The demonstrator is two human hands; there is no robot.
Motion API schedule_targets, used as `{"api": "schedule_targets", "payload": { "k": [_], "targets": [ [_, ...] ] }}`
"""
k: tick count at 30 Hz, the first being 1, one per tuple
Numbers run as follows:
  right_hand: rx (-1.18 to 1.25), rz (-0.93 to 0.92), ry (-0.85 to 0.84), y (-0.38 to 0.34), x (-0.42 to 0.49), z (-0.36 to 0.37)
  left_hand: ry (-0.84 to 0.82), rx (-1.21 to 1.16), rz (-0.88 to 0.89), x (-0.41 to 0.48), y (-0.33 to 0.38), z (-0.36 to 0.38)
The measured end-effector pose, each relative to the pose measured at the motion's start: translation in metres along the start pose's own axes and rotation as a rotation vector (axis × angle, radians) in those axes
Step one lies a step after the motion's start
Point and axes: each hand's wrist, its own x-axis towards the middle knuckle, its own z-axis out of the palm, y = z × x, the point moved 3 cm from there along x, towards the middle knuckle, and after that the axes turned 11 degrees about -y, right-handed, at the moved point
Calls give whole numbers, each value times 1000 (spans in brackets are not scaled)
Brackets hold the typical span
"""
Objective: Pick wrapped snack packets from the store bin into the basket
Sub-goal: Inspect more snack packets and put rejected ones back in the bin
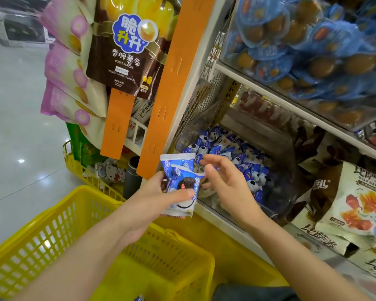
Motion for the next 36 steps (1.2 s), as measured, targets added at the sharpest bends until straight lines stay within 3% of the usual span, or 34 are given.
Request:
{"api": "schedule_targets", "payload": {
  "k": [6,8,15,20,22,28,32,36],
  "targets": [
    [33,221,-229,-5,9,-8,-76,207,-40,3,3,3],
    [43,245,-227,-7,13,-13,-85,222,-21,3,5,4],
    [219,172,-29,-8,22,-30,-116,-39,128,1,17,1],
    [210,263,-146,-9,26,-37,-105,-103,147,2,15,-4],
    [188,257,-92,-11,31,-46,-74,-84,142,3,13,-6],
    [23,274,386,11,75,-93,123,-21,134,8,10,-18],
    [-266,406,457,45,106,-109,231,55,177,10,13,-22],
    [-457,394,454,58,132,-111,252,72,170,12,13,-26]
  ]
}}
